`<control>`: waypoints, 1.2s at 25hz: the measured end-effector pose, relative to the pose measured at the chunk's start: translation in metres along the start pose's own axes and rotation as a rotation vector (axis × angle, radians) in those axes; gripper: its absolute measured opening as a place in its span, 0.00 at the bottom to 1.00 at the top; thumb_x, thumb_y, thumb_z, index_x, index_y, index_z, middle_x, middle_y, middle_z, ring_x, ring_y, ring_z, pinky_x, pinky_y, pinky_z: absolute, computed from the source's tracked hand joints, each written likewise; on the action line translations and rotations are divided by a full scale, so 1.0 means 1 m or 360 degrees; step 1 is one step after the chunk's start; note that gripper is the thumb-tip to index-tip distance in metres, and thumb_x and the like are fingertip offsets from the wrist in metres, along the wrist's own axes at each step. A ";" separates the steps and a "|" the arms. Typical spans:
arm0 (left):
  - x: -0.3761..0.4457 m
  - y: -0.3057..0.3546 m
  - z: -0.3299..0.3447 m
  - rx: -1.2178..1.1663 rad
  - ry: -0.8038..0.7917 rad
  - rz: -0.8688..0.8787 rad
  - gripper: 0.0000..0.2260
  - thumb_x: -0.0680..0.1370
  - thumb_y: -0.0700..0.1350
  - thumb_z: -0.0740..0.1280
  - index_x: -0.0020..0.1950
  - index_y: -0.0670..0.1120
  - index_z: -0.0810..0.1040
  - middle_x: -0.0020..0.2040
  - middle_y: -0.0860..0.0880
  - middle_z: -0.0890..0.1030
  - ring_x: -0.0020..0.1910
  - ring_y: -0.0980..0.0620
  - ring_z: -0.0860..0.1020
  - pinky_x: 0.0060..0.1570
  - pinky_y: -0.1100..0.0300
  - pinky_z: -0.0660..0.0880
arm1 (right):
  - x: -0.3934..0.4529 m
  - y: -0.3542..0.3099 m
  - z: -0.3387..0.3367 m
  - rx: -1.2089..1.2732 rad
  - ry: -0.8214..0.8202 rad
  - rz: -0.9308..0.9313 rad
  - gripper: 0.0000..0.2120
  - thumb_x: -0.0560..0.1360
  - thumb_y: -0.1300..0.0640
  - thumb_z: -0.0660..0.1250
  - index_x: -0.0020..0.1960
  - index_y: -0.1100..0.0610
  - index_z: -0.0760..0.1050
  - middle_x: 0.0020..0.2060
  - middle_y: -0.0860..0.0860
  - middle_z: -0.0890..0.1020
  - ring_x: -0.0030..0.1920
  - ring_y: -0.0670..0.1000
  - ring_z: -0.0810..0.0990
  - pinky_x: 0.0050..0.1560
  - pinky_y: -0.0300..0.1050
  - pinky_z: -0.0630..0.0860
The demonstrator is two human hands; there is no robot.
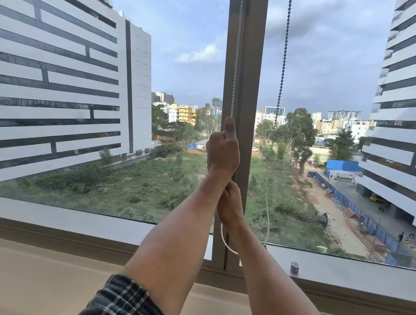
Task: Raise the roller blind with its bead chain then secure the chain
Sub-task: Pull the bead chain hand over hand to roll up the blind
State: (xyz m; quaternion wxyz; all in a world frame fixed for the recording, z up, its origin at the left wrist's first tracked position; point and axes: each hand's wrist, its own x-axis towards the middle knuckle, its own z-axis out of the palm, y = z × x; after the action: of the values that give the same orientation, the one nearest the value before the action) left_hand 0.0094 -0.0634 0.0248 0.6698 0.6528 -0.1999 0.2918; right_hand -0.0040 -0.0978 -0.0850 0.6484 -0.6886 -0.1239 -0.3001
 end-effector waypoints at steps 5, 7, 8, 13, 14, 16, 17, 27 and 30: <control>0.001 -0.002 -0.009 0.0062 0.0045 0.0065 0.31 0.85 0.60 0.54 0.24 0.49 0.60 0.20 0.54 0.60 0.18 0.55 0.57 0.23 0.63 0.56 | 0.011 -0.017 -0.019 0.0244 0.0054 -0.0199 0.09 0.75 0.61 0.57 0.47 0.58 0.76 0.33 0.52 0.74 0.33 0.48 0.70 0.34 0.39 0.67; 0.001 0.000 -0.013 0.0113 0.0048 0.0061 0.31 0.85 0.60 0.54 0.23 0.49 0.60 0.19 0.55 0.61 0.17 0.56 0.57 0.23 0.64 0.56 | 0.024 -0.032 -0.025 0.0263 0.0188 -0.0228 0.10 0.77 0.61 0.58 0.52 0.60 0.76 0.35 0.49 0.77 0.31 0.43 0.73 0.32 0.35 0.70; 0.001 0.000 -0.014 0.0137 0.0043 0.0048 0.32 0.85 0.60 0.54 0.23 0.49 0.61 0.18 0.56 0.61 0.17 0.56 0.58 0.24 0.64 0.56 | 0.032 -0.042 -0.027 0.0275 0.0238 -0.0231 0.09 0.80 0.61 0.58 0.55 0.61 0.76 0.35 0.48 0.78 0.31 0.43 0.74 0.32 0.36 0.70; -0.032 -0.025 -0.015 0.0266 0.0002 -0.0119 0.33 0.85 0.60 0.55 0.21 0.48 0.64 0.16 0.54 0.64 0.17 0.56 0.62 0.22 0.61 0.57 | 0.067 -0.097 -0.025 0.0419 0.0331 -0.0233 0.10 0.85 0.57 0.59 0.54 0.61 0.77 0.34 0.51 0.77 0.29 0.46 0.74 0.30 0.38 0.69; -0.040 -0.035 -0.016 0.0288 -0.0012 -0.0140 0.33 0.85 0.61 0.54 0.23 0.48 0.62 0.18 0.54 0.63 0.19 0.54 0.61 0.23 0.60 0.56 | 0.072 -0.104 -0.021 0.0456 0.0329 -0.0164 0.11 0.85 0.56 0.60 0.54 0.61 0.78 0.34 0.51 0.77 0.30 0.46 0.74 0.30 0.38 0.69; -0.055 -0.053 -0.016 0.0308 -0.0046 -0.0184 0.32 0.85 0.62 0.52 0.25 0.47 0.60 0.20 0.54 0.62 0.20 0.53 0.58 0.25 0.59 0.54 | 0.075 -0.109 -0.013 0.0519 0.0257 0.0016 0.14 0.85 0.52 0.60 0.52 0.60 0.79 0.35 0.51 0.78 0.30 0.47 0.73 0.30 0.40 0.70; -0.060 -0.059 -0.015 0.0322 -0.0052 -0.0208 0.32 0.85 0.62 0.52 0.25 0.47 0.60 0.20 0.53 0.62 0.20 0.53 0.58 0.25 0.59 0.54 | 0.074 -0.108 -0.008 0.0500 0.0191 0.0073 0.15 0.85 0.49 0.60 0.51 0.59 0.80 0.35 0.51 0.78 0.30 0.48 0.73 0.31 0.41 0.70; -0.077 -0.083 -0.021 0.0121 -0.0132 -0.0050 0.21 0.77 0.46 0.54 0.22 0.51 0.61 0.20 0.56 0.62 0.23 0.56 0.59 0.28 0.58 0.54 | 0.048 -0.096 0.005 0.0284 0.0065 -0.0111 0.25 0.86 0.45 0.56 0.32 0.51 0.62 0.26 0.49 0.61 0.23 0.45 0.57 0.22 0.39 0.55; -0.071 -0.089 -0.032 0.0355 -0.0282 -0.0028 0.15 0.73 0.48 0.54 0.27 0.47 0.67 0.26 0.50 0.70 0.28 0.53 0.65 0.31 0.55 0.58 | 0.042 -0.073 -0.004 0.0213 0.0171 -0.0137 0.24 0.85 0.46 0.58 0.32 0.52 0.62 0.26 0.49 0.61 0.24 0.47 0.57 0.26 0.45 0.54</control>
State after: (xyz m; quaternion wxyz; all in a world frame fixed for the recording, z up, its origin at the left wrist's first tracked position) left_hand 0.0101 -0.0390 -0.0910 0.5754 0.7482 -0.2190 0.2475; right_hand -0.0125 -0.1012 -0.0011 0.6852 -0.6207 -0.1383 -0.3552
